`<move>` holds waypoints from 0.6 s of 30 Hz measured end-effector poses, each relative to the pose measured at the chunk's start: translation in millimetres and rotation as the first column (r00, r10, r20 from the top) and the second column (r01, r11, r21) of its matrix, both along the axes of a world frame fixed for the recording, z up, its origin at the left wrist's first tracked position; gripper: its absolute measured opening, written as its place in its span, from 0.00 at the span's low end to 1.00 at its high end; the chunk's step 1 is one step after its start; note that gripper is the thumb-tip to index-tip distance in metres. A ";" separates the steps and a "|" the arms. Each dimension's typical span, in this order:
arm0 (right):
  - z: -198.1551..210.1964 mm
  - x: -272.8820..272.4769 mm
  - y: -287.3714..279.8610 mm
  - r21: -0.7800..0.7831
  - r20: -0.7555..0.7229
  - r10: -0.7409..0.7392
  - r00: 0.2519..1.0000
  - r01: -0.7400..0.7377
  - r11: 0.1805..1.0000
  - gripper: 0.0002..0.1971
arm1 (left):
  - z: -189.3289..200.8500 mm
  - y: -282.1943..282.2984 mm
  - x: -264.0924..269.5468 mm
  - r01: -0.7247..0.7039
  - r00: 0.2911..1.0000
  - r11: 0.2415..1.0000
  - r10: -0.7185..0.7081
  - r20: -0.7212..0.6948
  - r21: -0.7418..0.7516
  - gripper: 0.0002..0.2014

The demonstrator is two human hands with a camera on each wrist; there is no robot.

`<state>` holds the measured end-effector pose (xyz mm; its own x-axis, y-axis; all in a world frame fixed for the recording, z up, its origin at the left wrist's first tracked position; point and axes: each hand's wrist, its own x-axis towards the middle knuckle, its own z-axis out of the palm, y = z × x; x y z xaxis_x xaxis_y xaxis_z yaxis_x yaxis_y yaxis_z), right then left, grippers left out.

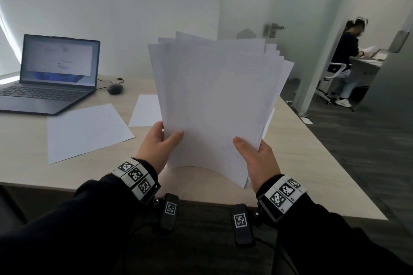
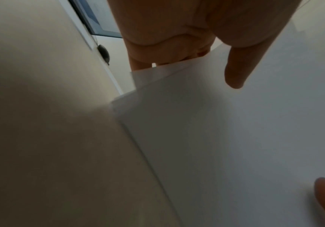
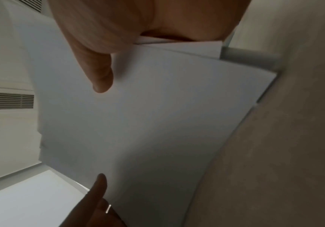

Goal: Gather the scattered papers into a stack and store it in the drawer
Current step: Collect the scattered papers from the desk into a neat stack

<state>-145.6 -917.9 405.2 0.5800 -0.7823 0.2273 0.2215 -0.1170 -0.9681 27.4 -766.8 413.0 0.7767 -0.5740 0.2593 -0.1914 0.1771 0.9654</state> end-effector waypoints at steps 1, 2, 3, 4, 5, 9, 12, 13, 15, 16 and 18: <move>-3.7 -0.6 1.4 0.007 -0.005 -0.009 1.000 0.009 1.000 0.10 | -3.1 0.4 -0.5 0.002 1.000 1.000 -0.002 -0.003 0.014 0.14; -6.4 -0.7 2.4 0.010 -0.007 -0.022 1.000 0.022 1.000 0.11 | -5.7 -0.1 -0.9 0.011 1.000 1.000 -0.011 -0.007 0.019 0.15; -7.7 0.1 3.0 0.008 -0.009 -0.030 1.000 0.030 1.000 0.12 | -7.5 -1.0 -1.1 0.023 1.000 1.000 -0.023 -0.011 0.017 0.17; -7.9 1.5 3.5 0.002 -0.012 -0.031 0.999 0.031 1.000 0.12 | -8.8 -1.9 -1.6 0.036 0.999 0.999 -0.036 -0.015 0.015 0.21; -7.8 3.0 3.8 -0.008 -0.024 -0.028 0.999 0.027 1.000 0.13 | -9.8 -2.5 -2.2 0.048 0.999 0.999 -0.047 -0.017 0.018 0.25; -15.7 3.2 4.4 -0.056 -0.115 -0.043 0.992 0.037 0.998 0.10 | -20.8 -3.2 -5.8 0.050 0.999 0.995 -0.050 -0.004 0.087 0.33; -24.4 1.3 5.5 -0.083 -0.181 -0.042 0.983 0.027 0.996 0.15 | -29.6 0.0 -11.0 0.039 0.999 0.992 -0.038 -0.010 0.124 0.31; -24.5 0.6 5.5 -0.082 -0.193 -0.044 0.980 0.029 0.996 0.15 | -31.3 1.1 -12.9 0.038 0.999 0.992 -0.037 -0.011 0.124 0.31; -22.4 -0.9 5.2 -0.088 -0.199 -0.045 0.979 0.028 0.996 0.14 | -32.4 2.8 -15.3 0.038 0.999 0.994 -0.037 -0.011 0.104 0.33; -21.0 -1.9 5.6 -0.095 -0.201 -0.045 0.979 0.026 0.995 0.14 | -31.5 4.0 -16.9 0.039 0.999 0.995 -0.039 -0.007 0.088 0.37; -18.9 -4.7 7.9 -0.119 -0.195 -0.059 0.979 0.036 0.992 0.16 | -27.9 6.6 -20.5 0.031 0.999 0.997 -0.034 0.029 0.074 0.43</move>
